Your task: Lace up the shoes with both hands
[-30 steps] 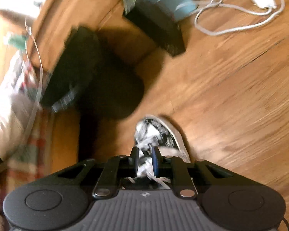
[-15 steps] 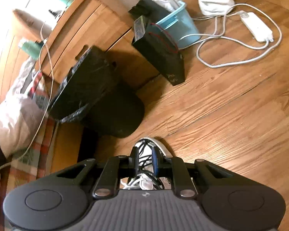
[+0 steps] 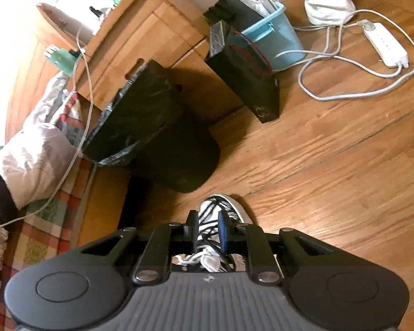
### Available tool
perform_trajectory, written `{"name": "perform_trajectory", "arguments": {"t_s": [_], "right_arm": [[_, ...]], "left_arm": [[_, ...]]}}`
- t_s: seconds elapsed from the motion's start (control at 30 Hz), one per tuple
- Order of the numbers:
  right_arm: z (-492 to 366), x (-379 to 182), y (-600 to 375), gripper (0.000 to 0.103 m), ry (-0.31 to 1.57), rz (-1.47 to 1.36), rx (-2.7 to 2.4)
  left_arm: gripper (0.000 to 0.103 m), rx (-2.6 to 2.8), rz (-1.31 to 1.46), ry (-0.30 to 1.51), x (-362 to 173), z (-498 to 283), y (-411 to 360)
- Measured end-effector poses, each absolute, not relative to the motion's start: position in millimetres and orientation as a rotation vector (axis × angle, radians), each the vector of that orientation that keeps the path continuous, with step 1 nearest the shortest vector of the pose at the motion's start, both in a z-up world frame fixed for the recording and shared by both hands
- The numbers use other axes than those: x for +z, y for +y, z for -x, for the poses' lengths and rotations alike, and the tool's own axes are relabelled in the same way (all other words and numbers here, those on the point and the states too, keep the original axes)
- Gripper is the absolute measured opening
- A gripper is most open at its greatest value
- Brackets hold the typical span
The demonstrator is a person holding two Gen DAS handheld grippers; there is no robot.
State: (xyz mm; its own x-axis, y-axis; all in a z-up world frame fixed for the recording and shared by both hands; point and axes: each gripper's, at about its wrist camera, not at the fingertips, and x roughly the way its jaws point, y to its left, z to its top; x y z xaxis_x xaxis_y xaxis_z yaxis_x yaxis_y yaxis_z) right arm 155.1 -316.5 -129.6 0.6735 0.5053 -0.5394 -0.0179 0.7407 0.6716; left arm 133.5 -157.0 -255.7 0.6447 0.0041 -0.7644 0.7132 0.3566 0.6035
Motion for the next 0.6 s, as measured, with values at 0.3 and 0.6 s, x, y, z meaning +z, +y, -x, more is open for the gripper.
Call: {"name": "perform_trajectory", "arguments": {"t_s": [0.3,0.6], "right_arm": [[-151.7,-134.4,-332.3,0.019,0.774,-0.700,0.295],[-163.4,-137.2,-296.3,0.019,0.887,-0.346,0.299]], "left_arm": [[0.005,-0.504,-1.119,0.816,-252.4,-141.6,-166.2],[0.005,-0.591,-0.928,0.874,-228.5,-141.7,-141.8]]}}
